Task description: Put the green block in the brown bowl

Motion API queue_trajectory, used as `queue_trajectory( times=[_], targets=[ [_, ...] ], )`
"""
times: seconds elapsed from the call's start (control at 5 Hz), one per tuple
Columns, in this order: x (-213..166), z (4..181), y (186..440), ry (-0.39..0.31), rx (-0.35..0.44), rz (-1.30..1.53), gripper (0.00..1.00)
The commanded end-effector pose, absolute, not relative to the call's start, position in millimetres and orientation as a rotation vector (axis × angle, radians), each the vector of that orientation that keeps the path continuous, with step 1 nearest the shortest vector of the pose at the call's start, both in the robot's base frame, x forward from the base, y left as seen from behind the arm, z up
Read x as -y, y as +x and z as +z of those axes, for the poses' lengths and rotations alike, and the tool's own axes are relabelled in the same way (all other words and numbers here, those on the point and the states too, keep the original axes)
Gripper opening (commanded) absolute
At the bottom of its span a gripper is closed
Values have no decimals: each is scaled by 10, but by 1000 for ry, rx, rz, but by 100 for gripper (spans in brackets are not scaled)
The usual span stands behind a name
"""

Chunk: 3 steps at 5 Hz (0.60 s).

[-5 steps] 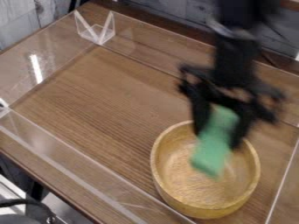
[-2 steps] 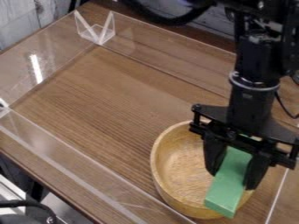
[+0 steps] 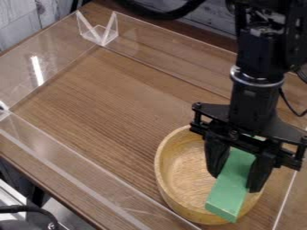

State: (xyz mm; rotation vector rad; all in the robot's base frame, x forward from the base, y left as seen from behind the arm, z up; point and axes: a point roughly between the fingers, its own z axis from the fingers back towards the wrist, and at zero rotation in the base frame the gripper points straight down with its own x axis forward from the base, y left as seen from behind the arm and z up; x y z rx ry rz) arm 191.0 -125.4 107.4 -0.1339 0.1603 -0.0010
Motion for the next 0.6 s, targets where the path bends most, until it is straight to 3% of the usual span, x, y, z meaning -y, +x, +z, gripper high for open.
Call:
queue_trajectory(
  times=[0.0, 0.4],
  targets=[
    [1233, 1230, 1915, -163, -110, 3, 0],
    [1184, 1284, 1882, -173, -96, 6, 0]
  ],
)
